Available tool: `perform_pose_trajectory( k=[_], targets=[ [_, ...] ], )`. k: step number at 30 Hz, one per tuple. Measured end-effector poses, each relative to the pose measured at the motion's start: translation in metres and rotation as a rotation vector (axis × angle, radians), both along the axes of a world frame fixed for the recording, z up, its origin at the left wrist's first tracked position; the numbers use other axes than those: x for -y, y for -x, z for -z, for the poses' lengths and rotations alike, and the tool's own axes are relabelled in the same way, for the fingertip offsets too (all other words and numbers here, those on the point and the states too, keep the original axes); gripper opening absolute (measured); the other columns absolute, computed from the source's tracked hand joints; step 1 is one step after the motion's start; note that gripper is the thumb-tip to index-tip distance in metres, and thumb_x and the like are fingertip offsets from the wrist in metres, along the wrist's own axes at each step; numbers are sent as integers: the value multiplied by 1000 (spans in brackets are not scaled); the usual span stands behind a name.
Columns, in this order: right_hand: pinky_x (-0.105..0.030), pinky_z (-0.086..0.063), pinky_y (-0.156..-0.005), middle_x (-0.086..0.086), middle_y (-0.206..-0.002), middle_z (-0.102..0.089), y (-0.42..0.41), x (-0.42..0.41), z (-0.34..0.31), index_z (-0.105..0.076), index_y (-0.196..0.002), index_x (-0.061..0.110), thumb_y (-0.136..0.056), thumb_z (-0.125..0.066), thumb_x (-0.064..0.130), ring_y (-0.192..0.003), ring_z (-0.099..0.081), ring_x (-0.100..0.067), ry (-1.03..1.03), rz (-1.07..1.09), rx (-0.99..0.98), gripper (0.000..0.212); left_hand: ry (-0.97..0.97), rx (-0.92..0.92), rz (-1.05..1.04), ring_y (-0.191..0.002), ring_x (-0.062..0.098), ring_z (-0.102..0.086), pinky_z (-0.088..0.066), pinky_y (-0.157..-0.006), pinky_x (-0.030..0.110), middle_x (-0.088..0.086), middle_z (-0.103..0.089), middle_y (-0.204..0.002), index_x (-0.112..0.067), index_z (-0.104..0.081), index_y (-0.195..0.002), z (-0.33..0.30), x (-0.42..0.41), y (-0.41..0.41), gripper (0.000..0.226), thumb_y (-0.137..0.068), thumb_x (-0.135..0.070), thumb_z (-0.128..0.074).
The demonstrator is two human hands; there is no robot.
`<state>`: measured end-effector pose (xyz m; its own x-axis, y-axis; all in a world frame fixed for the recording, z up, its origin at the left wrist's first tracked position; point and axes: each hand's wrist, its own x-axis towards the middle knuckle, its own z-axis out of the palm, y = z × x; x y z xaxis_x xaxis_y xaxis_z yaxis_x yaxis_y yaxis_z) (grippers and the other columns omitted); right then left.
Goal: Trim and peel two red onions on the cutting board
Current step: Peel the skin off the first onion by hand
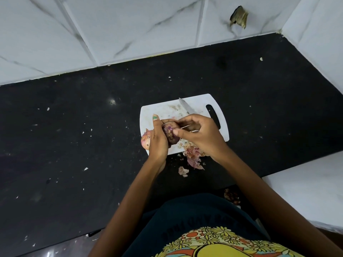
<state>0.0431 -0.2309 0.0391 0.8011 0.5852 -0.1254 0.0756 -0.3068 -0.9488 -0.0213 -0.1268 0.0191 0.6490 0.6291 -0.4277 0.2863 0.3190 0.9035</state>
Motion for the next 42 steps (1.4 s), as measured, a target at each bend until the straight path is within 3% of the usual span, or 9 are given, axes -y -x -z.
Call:
perform_pose_trajectory(
  k=[4, 8, 15, 18, 21, 28, 35, 38, 42],
  targets=[
    [-13, -53, -67, 4, -92, -69, 2, -2, -1, -67, -100, 13, -72, -79, 12, -79, -66, 1, 23, 8, 12, 30, -26, 37, 31, -87, 15, -66, -54, -89, 35, 2, -68, -83, -18, -65, -88, -2, 0, 0, 57, -103, -47, -18],
    [-13, -52, -65, 6, -87, -70, 0, -3, -2, -68, -93, 14, -69, -77, 7, -74, -65, 2, 26, 10, 23, 26, -82, 52, 56, -79, 8, -66, -56, -85, 30, 0, -69, -79, -17, -66, -86, -1, -1, 1, 59, -104, -44, -17],
    [-38, -59, -79, -3, -84, -73, -7, 2, 3, -72, -83, 14, -76, -64, -4, -79, -71, -15, -30, 84, 0, 20, -59, 54, 54, -83, 9, -66, -57, -77, 26, -2, -67, -82, -17, -66, -92, 1, 0, 0, 60, -103, -47, -16],
    [-34, -59, -78, -3, -90, -72, -4, 2, 2, -71, -93, 10, -81, -71, 7, -84, -70, -13, -65, 58, -15, 13, -67, 56, 27, -77, 4, -66, -54, -69, 19, -9, -68, -75, -21, -65, -87, -1, 0, -1, 58, -103, -46, -16],
    [-26, -58, -75, -1, -98, -71, 4, 1, 1, -68, -99, 10, -78, -76, 16, -88, -70, -10, -96, 22, -16, 23, -63, 52, 2, -72, 2, -62, -50, -70, 19, -8, -66, -73, -21, -65, -88, -1, 0, 0, 57, -103, -47, -16],
    [-28, -56, -81, 5, -104, -64, 15, -7, 14, -70, -95, 16, -77, -76, 9, -96, -66, -7, -159, 61, 161, 19, -40, 74, -44, -60, -6, -61, -52, -69, 14, -9, -63, -66, -18, -64, -83, -6, 4, -2, 56, -103, -44, -19],
    [-35, -57, -77, 0, -101, -68, 18, -12, 21, -72, -92, 9, -82, -71, 11, -100, -64, -11, -174, 141, 278, 9, -90, 69, -64, -88, 8, -58, -48, -88, 28, 2, -63, -93, -3, -60, -116, -5, 7, -1, 59, -103, -44, -19],
    [-27, -54, -77, -1, -99, -66, 19, -14, 22, -69, -93, 4, -86, -65, 14, -94, -62, -8, -136, 149, 404, 13, -155, 68, -70, -76, -2, -59, -48, -77, 15, -3, -63, -85, -5, -61, -110, -3, 8, -2, 57, -103, -43, -19],
    [-13, -47, -77, 1, -99, -60, 19, -15, 25, -62, -98, 7, -92, -57, 13, -92, -56, -2, -72, 204, 363, 9, -102, 82, -34, -77, -2, -64, -54, -83, 27, -10, -65, -80, -17, -64, -95, -4, 8, -4, 52, -103, -43, -20]
  ],
)
